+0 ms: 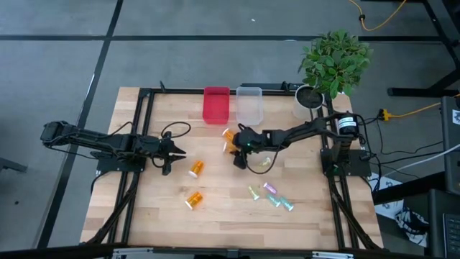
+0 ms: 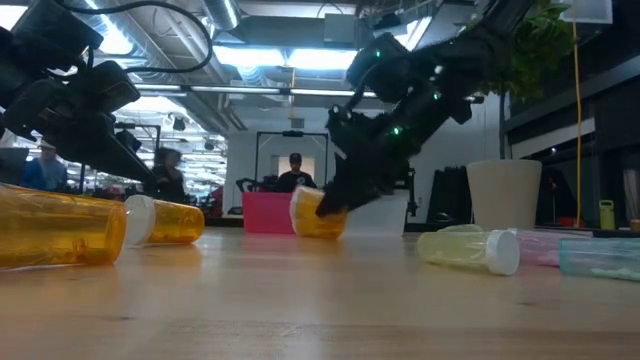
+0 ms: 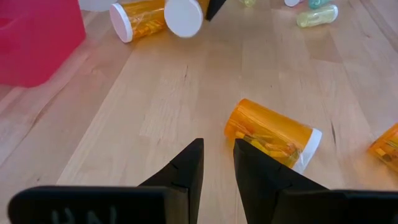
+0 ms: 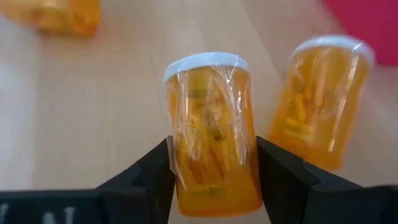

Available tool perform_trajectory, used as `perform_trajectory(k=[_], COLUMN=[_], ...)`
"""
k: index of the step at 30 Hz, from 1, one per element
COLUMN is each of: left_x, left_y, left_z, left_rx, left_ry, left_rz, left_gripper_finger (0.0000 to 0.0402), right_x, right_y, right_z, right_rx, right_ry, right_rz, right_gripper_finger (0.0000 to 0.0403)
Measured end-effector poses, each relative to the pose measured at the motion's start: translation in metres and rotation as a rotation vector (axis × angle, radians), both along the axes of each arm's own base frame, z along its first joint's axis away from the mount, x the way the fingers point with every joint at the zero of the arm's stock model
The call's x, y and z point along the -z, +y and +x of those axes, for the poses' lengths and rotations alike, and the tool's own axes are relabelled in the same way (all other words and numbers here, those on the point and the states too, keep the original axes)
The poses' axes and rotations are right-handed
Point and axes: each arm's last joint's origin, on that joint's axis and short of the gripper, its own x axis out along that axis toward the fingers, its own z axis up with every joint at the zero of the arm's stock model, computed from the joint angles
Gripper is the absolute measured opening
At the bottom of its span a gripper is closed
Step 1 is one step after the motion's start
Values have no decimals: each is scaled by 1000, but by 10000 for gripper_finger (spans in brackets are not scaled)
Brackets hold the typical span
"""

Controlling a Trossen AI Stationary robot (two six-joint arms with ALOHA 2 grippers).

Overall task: Pick and place medicine bottles into bin by pill shape (circle, oval)
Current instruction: Put the large orange pill bottle into the red bin

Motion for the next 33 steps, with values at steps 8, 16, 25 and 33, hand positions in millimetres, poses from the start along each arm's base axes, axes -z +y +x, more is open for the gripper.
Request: perform_trajectory(k=[8,16,25,33], left_x=[0,0,0,0], left_y=[0,0,0,0], left_z=[0,0,0,0], left_rx=[0,0,-2,-5], left_ry=[2,1,-1,-1], left_rz=[0,-1,-2,1], left_gripper_finger=[82,82,82,82], right_x=[-46,-91,-95,-95], right_y=[-5,-37,-78,-90], right_z=[16,36,43,40], right_rx=[39,193,279,320], right_ry=[-148,-360,-434,-442], right_rz=[-48,-129,-170,-156], right_gripper_finger=[180,186,189,190])
